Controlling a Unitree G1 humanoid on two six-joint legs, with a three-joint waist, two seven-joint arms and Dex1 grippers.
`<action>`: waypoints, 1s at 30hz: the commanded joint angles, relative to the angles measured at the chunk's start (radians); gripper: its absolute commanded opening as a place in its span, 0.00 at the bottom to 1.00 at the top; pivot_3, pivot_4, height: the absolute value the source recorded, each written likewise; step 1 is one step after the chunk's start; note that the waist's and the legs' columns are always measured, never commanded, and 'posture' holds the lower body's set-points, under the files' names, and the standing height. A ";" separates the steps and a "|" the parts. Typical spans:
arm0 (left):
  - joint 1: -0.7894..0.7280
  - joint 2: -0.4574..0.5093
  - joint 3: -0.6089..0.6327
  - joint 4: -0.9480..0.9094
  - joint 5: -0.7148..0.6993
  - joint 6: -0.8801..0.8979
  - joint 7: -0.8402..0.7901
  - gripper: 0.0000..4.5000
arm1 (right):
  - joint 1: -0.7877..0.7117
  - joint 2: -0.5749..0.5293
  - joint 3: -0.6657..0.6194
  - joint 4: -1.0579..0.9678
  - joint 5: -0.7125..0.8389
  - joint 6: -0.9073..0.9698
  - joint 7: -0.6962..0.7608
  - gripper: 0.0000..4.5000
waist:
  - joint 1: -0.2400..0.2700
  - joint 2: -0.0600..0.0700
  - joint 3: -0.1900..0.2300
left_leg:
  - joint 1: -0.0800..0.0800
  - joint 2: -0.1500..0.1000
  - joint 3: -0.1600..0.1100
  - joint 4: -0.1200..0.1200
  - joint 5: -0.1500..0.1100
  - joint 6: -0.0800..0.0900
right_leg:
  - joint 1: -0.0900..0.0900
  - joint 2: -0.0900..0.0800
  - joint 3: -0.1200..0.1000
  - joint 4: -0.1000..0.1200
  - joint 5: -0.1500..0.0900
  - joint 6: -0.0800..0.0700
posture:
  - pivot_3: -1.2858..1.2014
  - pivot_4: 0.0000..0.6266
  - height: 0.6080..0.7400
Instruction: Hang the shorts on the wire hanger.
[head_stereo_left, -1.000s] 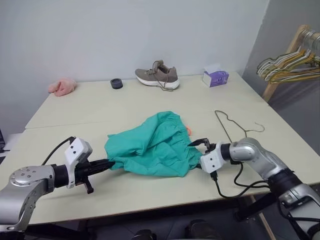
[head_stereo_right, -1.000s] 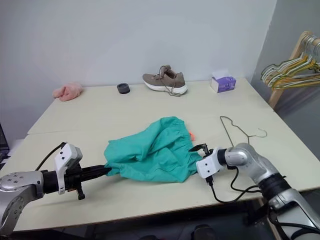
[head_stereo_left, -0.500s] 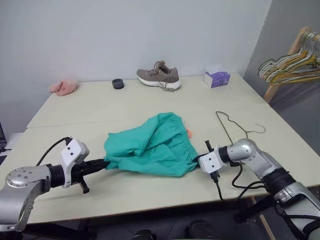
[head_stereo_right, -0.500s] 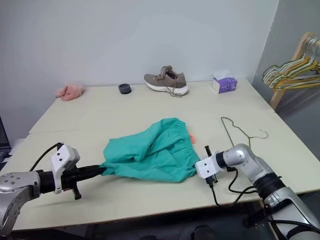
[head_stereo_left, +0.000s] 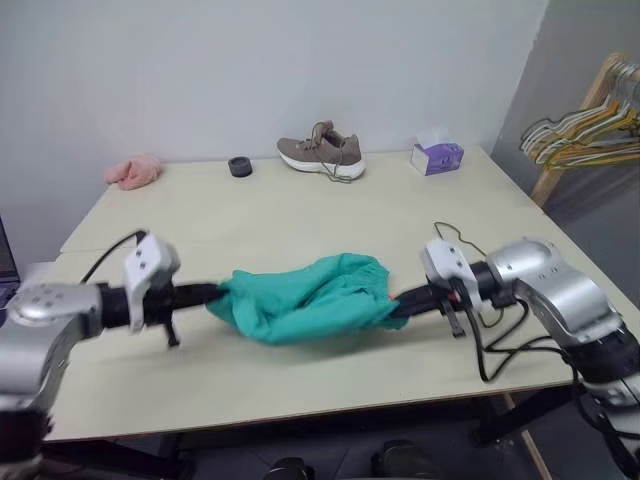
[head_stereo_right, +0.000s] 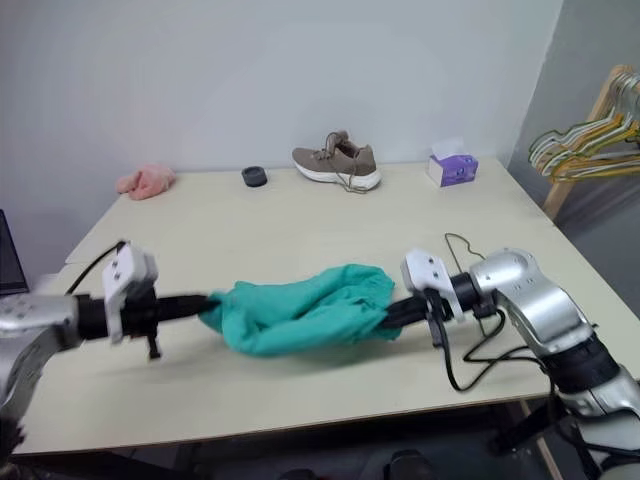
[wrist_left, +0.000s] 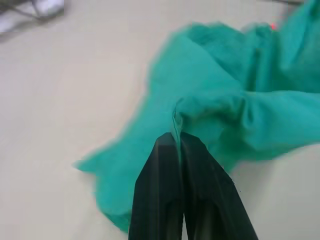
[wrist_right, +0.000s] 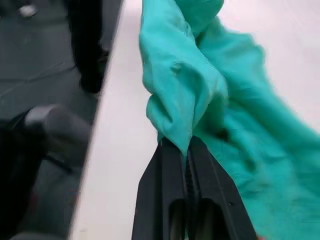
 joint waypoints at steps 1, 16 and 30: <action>-0.256 -0.063 -0.083 0.273 0.138 -0.118 0.103 0.00 | -0.242 0.090 -0.001 0.416 -0.162 -0.138 -0.122 0.01 | -0.005 -0.001 0.000 | -0.001 -0.001 0.000 0.000 0.001 0.001 | -0.001 0.000 -0.001 0.000 0.002 0.001 | 0.45 0.00 1.00; -1.248 0.022 -0.204 1.119 0.572 -0.746 0.738 0.00 | -0.960 0.254 0.116 1.165 -0.758 -1.080 -1.104 0.01 | -0.122 -0.007 -0.005 | -0.073 -0.008 0.011 -0.003 0.010 -0.013 | -0.079 -0.008 0.020 0.007 0.007 0.002 | 0.45 0.00 1.00; 0.075 0.174 -0.081 0.229 0.263 -0.443 0.187 0.00 | -0.298 0.235 0.239 0.957 -0.797 -1.560 -0.816 0.01 | -0.119 -0.003 -0.008 | -0.011 -0.005 0.014 -0.013 0.010 -0.001 | -0.029 -0.002 0.028 0.019 0.008 0.001 | 0.47 0.00 1.00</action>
